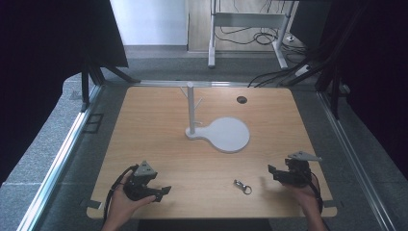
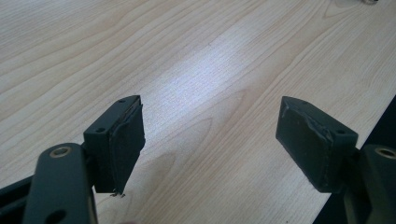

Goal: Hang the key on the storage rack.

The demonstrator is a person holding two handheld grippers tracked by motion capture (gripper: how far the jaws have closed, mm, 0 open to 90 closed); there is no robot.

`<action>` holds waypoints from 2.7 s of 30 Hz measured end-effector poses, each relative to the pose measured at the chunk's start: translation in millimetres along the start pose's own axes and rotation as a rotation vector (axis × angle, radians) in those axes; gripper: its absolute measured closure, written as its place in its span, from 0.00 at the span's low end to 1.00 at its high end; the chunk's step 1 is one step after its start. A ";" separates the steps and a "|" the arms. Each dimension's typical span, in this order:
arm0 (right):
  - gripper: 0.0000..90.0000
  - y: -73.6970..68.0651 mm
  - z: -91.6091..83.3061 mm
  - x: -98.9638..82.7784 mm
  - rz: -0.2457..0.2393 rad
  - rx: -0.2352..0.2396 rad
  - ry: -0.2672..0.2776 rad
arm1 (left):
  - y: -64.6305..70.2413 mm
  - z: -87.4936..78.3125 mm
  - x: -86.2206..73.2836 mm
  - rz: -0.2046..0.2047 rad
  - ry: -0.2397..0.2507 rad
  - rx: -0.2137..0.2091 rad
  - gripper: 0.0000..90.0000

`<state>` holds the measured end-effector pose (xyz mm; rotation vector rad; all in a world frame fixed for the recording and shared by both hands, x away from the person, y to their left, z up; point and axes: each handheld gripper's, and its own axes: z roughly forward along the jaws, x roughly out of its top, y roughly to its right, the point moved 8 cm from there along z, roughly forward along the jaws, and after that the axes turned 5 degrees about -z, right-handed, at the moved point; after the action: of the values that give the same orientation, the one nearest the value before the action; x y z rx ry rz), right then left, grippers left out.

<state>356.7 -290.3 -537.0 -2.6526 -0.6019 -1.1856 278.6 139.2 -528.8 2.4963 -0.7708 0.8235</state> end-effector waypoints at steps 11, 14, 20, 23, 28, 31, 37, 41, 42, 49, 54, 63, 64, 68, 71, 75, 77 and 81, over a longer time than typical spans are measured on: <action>0.26 -0.9 -3.0 1.4 -0.012 -0.011 -0.011 | -2.5 -0.9 -0.8 -0.003 0.001 -0.001 0.27; 0.27 -0.5 -2.6 1.6 -0.013 -0.007 -0.007 | -2.6 -0.3 -1.2 -0.008 -0.002 0.001 0.27; 0.29 0.3 -5.4 2.1 -0.018 0.008 0.003 | -1.8 0.8 -0.9 -0.003 0.000 -0.003 0.27; 0.30 0.2 -7.0 3.4 -0.021 0.013 0.013 | -2.0 1.2 -0.9 -0.006 0.002 -0.003 0.27; 0.31 -2.7 -8.5 5.4 -0.028 0.023 0.021 | -0.1 1.3 -0.1 -0.010 0.005 -0.005 0.26; 0.32 -3.7 -9.4 6.0 -0.027 0.021 0.020 | 0.6 1.2 0.1 -0.009 0.006 -0.010 0.26; 0.36 -7.5 -13.5 9.6 -0.046 0.043 0.019 | 2.0 -0.4 0.6 0.002 0.015 -0.018 0.26; 0.38 -11.0 -15.5 11.4 -0.089 0.053 0.007 | 3.1 -3.2 1.7 0.006 0.025 -0.019 0.26; 0.38 -11.4 -15.9 11.5 -0.089 0.057 0.006 | 3.5 -3.5 1.9 0.007 0.026 -0.020 0.26; 0.41 -15.4 -17.7 13.8 -0.104 0.094 -0.017 | 3.6 -4.9 3.1 0.018 0.042 -0.018 0.28; 0.42 -22.9 -19.3 18.4 -0.141 0.115 -0.048 | 2.6 -6.1 3.1 0.011 0.043 -0.015 0.28; 0.45 -34.9 -22.4 28.2 -0.187 0.155 -0.087 | 3.4 -5.9 2.8 0.007 0.036 -0.015 0.28; 0.45 -38.1 -21.9 29.9 -0.191 0.169 -0.096 | 2.9 -5.9 2.9 0.005 0.036 -0.012 0.27; 0.46 -42.1 -21.5 31.6 -0.200 0.182 -0.111 | 1.6 -6.3 2.6 -0.001 0.034 -0.009 0.27; 0.47 -45.5 -21.4 33.9 -0.219 0.193 -0.121 | 1.4 -6.4 2.4 -0.001 0.033 -0.009 0.27; 0.49 -51.5 -20.9 35.0 -0.238 0.208 -0.135 | 2.0 -6.3 2.2 0.001 0.029 -0.011 0.27; 0.49 -54.3 -20.7 35.0 -0.252 0.215 -0.143 | 2.2 -6.4 2.3 -0.001 0.030 -0.012 0.27; 0.51 -58.6 -21.0 35.9 -0.265 0.227 -0.153 | 2.0 -6.5 2.3 -0.002 0.030 -0.013 0.27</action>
<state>338.9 -233.6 -496.6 -2.5396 -1.0748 -0.9114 276.3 140.2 -522.1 2.4672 -0.7613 0.8510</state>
